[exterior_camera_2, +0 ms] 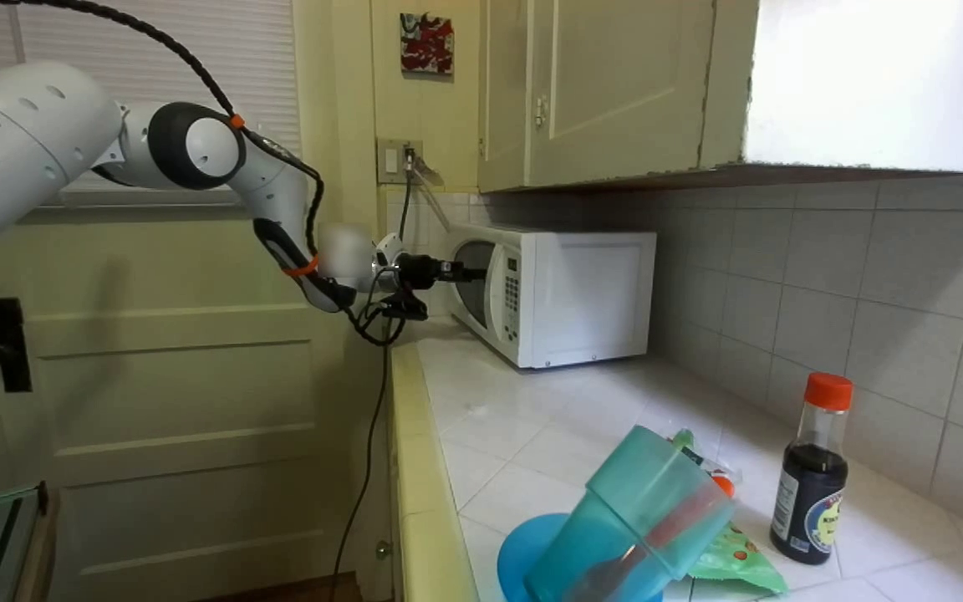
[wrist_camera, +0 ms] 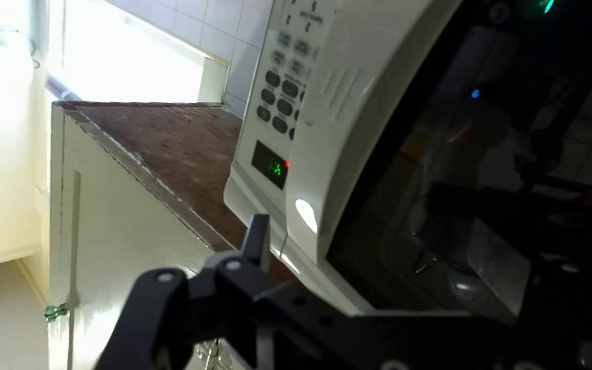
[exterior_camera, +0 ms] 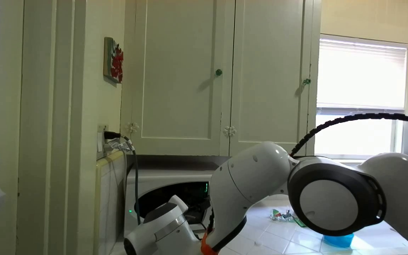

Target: Open the microwave

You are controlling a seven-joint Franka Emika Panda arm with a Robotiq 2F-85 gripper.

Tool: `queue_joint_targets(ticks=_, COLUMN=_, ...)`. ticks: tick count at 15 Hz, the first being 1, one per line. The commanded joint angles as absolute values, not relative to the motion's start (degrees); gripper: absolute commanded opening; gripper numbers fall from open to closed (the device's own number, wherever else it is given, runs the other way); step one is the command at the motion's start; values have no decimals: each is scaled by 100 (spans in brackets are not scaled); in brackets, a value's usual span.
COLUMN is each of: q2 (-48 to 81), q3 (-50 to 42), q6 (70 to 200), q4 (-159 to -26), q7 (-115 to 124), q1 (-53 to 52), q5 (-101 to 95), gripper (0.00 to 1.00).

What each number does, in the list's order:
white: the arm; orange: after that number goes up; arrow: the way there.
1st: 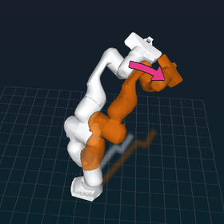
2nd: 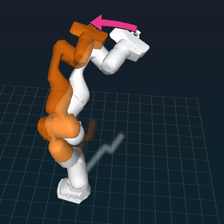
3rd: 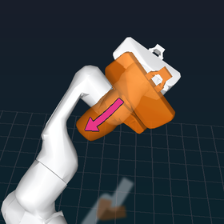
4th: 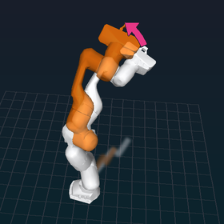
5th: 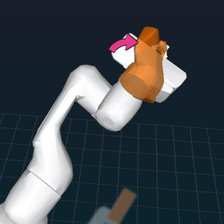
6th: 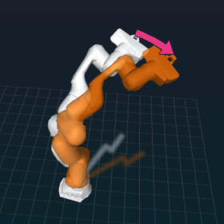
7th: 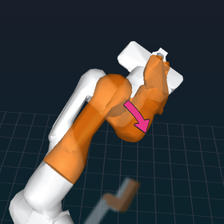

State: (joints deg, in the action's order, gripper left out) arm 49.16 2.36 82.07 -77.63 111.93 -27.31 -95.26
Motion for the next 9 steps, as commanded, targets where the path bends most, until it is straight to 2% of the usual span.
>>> queue_joint_targets(ticks=1, q2=4973, q3=534, q6=8068, q4=-7781, q7=11791, q1=-2553, q5=-9482, gripper=100)
queue_joint_targets(ticks=7, q2=4837, q3=890, q6=8230, q4=-7928, q7=12304, q1=-2174, q5=-8754, gripper=100)
queue_joint_targets(ticks=9, q2=4951, q3=762, q6=8158, q4=-7778, q7=12221, q1=-2309, q5=-8928, gripper=100)
